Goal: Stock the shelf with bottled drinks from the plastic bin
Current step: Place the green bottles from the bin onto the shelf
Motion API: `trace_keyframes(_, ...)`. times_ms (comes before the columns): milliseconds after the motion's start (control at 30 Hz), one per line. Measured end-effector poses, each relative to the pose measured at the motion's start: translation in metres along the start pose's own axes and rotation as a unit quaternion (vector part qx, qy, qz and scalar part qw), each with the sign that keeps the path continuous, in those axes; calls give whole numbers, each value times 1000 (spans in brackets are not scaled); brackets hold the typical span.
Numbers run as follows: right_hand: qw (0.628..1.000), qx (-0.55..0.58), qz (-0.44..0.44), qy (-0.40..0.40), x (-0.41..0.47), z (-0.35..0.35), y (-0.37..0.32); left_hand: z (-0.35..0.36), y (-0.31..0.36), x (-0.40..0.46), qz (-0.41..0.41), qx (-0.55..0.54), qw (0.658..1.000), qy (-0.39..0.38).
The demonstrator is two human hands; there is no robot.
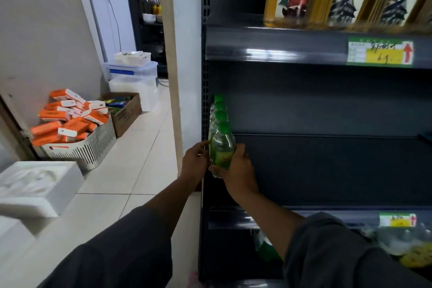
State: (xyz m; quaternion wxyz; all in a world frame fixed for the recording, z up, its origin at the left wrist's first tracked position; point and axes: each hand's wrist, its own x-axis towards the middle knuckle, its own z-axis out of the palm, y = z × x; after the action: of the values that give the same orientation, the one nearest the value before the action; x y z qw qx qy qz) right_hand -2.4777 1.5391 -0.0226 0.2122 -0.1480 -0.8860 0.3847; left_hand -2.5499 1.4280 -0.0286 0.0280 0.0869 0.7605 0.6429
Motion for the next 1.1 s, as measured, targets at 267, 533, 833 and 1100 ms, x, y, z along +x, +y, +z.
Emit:
trace_keyframes(267,1000,4,-1,-5,0,0,0,7,5,-10,60,72,995,21)
trace_keyframes(533,1000,-14,1,9,-6,8,-5,3,-5,-7,61,102,992,30)
trace_keyframes(833,991,-131,-12,-26,-34,-43,6,-11,6,-52,150,211,961,102)
trace_keyframes(1100,949,-296,-96,45,-69,-108,17,-38,28,-107,265,457,845,84)
